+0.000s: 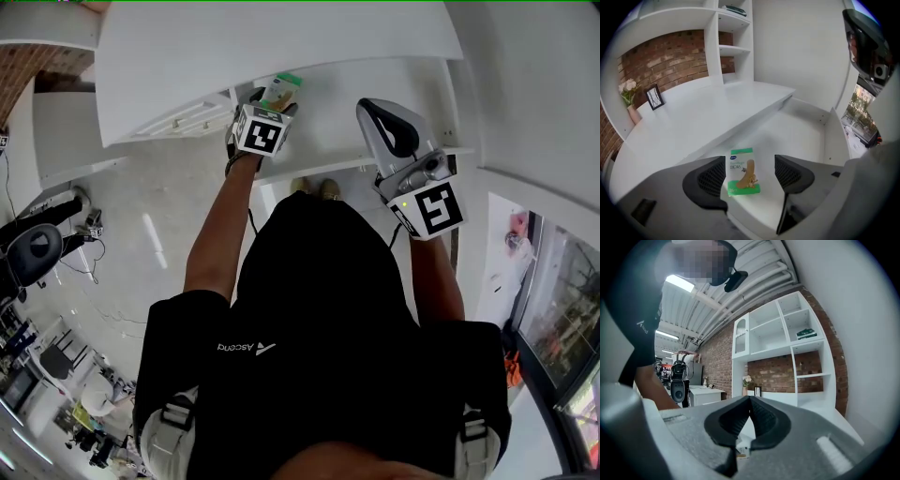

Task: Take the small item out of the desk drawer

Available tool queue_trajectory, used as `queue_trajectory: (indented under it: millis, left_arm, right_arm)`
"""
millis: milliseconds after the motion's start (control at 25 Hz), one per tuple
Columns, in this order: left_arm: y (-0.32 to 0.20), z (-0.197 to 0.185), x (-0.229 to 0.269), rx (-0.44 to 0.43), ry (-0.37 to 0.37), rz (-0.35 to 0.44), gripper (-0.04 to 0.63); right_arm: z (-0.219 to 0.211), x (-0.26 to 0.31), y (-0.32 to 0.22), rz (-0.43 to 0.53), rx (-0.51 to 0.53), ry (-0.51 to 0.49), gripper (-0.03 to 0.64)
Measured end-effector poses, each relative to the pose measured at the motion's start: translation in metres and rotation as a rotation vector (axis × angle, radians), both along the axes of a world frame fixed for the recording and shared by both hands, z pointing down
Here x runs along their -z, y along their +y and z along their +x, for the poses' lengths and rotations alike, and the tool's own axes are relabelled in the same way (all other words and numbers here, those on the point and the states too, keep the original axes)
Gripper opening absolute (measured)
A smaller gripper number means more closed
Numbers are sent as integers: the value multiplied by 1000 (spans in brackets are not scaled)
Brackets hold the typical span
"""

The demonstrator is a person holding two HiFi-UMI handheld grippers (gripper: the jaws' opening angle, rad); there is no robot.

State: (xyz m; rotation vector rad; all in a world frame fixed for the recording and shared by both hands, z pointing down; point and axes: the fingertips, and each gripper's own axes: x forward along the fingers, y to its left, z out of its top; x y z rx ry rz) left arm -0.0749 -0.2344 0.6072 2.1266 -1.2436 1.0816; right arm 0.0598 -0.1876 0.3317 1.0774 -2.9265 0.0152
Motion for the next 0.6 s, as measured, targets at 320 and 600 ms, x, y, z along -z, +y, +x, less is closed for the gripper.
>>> queue_trajectory:
  millis: [320, 600]
  left_arm:
    - [-13, -2, -40, -26, -59, -116, 357]
    - [-17, -6, -67, -34, -109, -191, 377]
  right_arm:
    - [-3, -17, -15, -40, -8, -6, 2]
    - [-3, -29, -24, -93, -20, -5, 2]
